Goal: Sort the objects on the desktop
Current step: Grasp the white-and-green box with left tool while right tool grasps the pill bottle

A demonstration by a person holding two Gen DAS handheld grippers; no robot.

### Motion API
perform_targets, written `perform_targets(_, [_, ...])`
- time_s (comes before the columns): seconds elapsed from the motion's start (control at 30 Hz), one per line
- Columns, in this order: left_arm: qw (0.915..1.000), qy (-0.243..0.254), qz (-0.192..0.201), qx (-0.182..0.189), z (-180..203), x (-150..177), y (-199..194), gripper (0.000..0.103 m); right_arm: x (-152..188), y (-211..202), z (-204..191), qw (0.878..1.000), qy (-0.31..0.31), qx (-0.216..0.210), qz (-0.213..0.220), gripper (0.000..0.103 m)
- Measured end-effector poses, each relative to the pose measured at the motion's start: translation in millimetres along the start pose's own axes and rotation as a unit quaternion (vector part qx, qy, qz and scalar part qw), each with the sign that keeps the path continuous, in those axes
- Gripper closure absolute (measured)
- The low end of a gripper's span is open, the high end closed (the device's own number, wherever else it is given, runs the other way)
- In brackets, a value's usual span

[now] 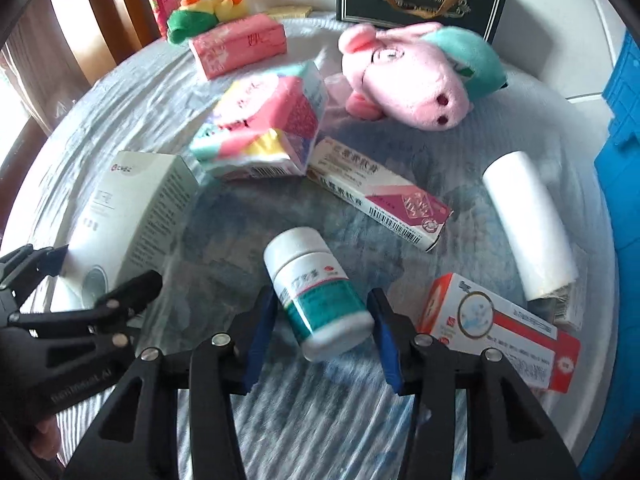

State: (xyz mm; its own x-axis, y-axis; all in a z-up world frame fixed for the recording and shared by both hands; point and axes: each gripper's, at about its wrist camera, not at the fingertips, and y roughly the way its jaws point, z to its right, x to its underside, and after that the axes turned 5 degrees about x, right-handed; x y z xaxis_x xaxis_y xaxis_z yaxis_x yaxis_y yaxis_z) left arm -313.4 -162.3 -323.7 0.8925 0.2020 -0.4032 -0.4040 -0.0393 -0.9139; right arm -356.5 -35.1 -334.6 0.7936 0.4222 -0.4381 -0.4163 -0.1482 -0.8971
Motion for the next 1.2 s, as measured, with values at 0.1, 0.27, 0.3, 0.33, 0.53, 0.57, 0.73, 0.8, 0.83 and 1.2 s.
perform_targets(0.1, [0.9997, 0.006, 0.022, 0.002, -7.3, -4.6, -20.7, 0.027, 0.2, -20.4, -1.2, 1.000, 0.008, 0.004, 0.014, 0.058])
perform_targets(0.27, [0.9980, 0.018, 0.060, 0.008, -20.1, -12.9, -54.5, 0.027, 2.5, -66.7, -2.6, 0.998, 0.026, 0.011, 0.049, 0.069])
perform_targets(0.3, [0.9975, 0.021, 0.067, 0.011, -21.5, -13.1, -60.9, 0.027, 3.9, -75.5, -3.2, 0.998, 0.029, 0.012, 0.054, 0.069])
perform_targets(0.33, [0.9970, 0.024, 0.072, 0.014, -21.8, -11.8, -67.0, 0.027, 5.7, -81.2, -3.8, 0.998, 0.035, 0.011, 0.055, 0.069])
perform_targets(0.53, [0.9949, 0.033, 0.092, 0.028, -28.7, -6.7, -100.6, 0.027, 17.4, -112.5, -8.9, 0.996, 0.062, 0.017, 0.067, 0.069])
perform_targets(0.57, [0.9942, 0.033, 0.097, 0.030, -29.4, -7.4, -106.5, 0.027, 17.7, -120.6, -9.9, 0.995, 0.064, 0.019, 0.074, 0.069])
perform_targets(0.73, [0.9896, 0.043, 0.130, 0.043, -25.4, -11.4, -139.1, 0.027, 12.1, -172.7, -8.4, 0.989, 0.071, 0.037, 0.128, 0.069])
perform_targets(0.8, [0.9871, 0.052, 0.143, 0.049, -21.0, -11.9, -152.0, 0.027, 11.6, -193.2, -7.1, 0.985, 0.073, 0.045, 0.150, 0.069])
perform_targets(0.83, [0.9860, 0.056, 0.149, 0.052, -18.6, -11.8, -158.2, 0.027, 11.1, -201.8, -7.5, 0.984, 0.073, 0.047, 0.158, 0.069])
perform_targets(1.2, [0.9684, 0.090, 0.221, 0.073, 22.8, -19.8, -228.9, 0.027, 7.9, -305.0, 6.2, 0.962, 0.068, 0.093, 0.247, 0.069])
